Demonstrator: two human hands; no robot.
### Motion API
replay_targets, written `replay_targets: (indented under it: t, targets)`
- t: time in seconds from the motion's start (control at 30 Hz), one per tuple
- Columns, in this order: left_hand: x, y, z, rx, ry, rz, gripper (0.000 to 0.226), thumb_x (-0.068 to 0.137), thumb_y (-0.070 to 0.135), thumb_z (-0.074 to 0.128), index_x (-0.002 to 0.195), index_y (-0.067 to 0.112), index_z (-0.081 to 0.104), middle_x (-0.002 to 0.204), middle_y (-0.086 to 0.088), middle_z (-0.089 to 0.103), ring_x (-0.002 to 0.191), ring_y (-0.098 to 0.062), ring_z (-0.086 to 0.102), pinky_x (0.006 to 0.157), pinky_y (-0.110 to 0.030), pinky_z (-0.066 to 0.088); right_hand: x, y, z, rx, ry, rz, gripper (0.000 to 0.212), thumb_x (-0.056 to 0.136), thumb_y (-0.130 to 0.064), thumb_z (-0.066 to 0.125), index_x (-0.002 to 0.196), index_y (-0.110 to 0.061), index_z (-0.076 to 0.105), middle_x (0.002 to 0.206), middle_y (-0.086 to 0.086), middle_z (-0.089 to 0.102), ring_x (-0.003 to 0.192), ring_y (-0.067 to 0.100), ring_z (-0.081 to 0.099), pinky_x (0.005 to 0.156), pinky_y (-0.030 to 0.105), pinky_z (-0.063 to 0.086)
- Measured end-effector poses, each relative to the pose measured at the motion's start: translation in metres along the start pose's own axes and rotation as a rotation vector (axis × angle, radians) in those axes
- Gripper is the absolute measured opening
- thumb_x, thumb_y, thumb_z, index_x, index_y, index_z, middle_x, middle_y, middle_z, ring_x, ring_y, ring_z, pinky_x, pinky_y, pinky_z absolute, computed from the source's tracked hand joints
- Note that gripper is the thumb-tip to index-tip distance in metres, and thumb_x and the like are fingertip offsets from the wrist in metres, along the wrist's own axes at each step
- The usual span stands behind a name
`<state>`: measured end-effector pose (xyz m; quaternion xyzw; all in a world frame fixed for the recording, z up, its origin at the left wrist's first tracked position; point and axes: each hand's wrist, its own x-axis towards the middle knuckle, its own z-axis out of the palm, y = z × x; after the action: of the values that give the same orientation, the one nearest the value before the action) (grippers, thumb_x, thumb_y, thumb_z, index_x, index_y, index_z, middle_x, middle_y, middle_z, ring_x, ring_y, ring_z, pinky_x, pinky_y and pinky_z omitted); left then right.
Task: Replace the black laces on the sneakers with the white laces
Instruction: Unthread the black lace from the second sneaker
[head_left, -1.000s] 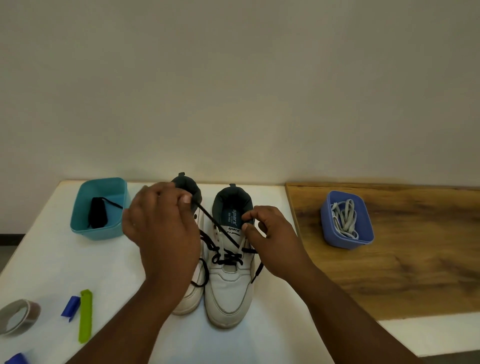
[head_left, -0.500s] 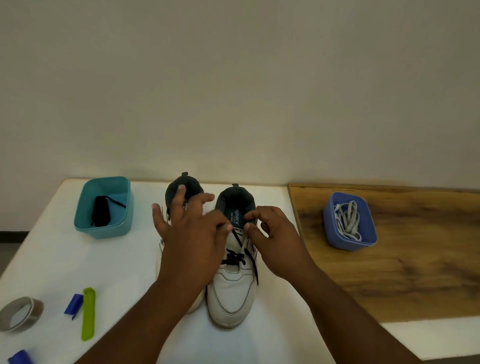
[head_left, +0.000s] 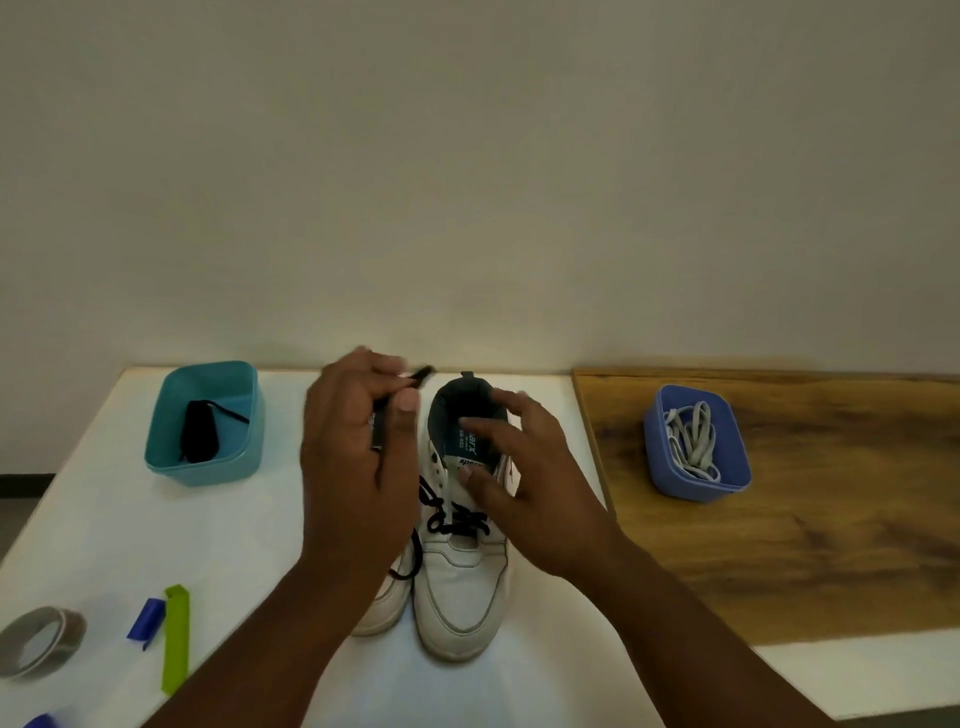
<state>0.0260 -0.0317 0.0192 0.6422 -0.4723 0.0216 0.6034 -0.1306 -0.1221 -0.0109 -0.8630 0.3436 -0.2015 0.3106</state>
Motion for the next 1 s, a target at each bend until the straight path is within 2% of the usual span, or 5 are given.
replay_targets:
  t: [0.23,0.53,0.67,0.8,1.0]
  targets:
    - [-0.004,0.034,-0.001,-0.401,-0.144,0.07,0.017,0.103,0.021,0.041,0.107,0.018,0.057,0.127,0.001,0.059,0.127,-0.03,0.055,0.102,-0.046,0.049,-0.004,-0.038,-0.002,0.452,-0.134,-0.155,0.038,0.102,-0.031,0.058,0.139,-0.03,0.055,0.129,-0.016,0.063,0.119,0.015,0.063,0.098,0.048,0.054]
    - [-0.001,0.028,-0.008,-0.536,-0.189,-0.085,0.026,0.102,0.02,0.041,0.11,0.017,0.065,0.139,-0.009,0.055,0.13,-0.039,0.051,0.104,-0.063,0.044,-0.001,-0.041,-0.006,0.518,-0.003,-0.136,0.011,0.099,-0.031,0.056,0.097,-0.025,0.066,0.085,-0.004,0.065,0.076,0.016,0.062,0.07,0.033,0.054]
    - [0.002,0.031,-0.01,-0.629,-0.199,-0.17,0.029,0.103,0.023,0.04,0.11,0.025,0.068,0.136,-0.009,0.058,0.13,-0.035,0.053,0.106,-0.058,0.044,-0.002,-0.038,-0.008,0.508,-0.11,-0.032,0.027,0.097,-0.03,0.065,0.124,-0.03,0.059,0.08,0.004,0.064,0.073,0.015,0.063,0.07,0.039,0.056]
    - [0.012,0.056,-0.027,-1.102,-0.163,-0.469,0.031,0.102,0.029,0.035,0.093,0.019,0.064,0.1,-0.005,0.069,0.072,-0.014,0.063,0.059,-0.027,0.05,-0.005,-0.027,0.002,0.407,-0.177,-0.011,0.043,0.104,-0.01,0.051,0.139,-0.034,0.053,0.103,-0.007,0.07,0.083,0.019,0.069,0.074,0.036,0.06]
    - [0.024,0.028,-0.062,-1.5,-0.936,-0.955,0.029,0.103,0.032,0.036,0.09,0.013,0.053,0.077,-0.006,0.061,0.044,-0.008,0.016,0.04,-0.022,0.008,0.002,0.006,0.007,0.023,0.021,0.086,0.032,0.1,-0.02,0.061,0.129,-0.032,0.065,0.119,-0.017,0.059,0.096,-0.004,0.056,0.083,0.014,0.045]
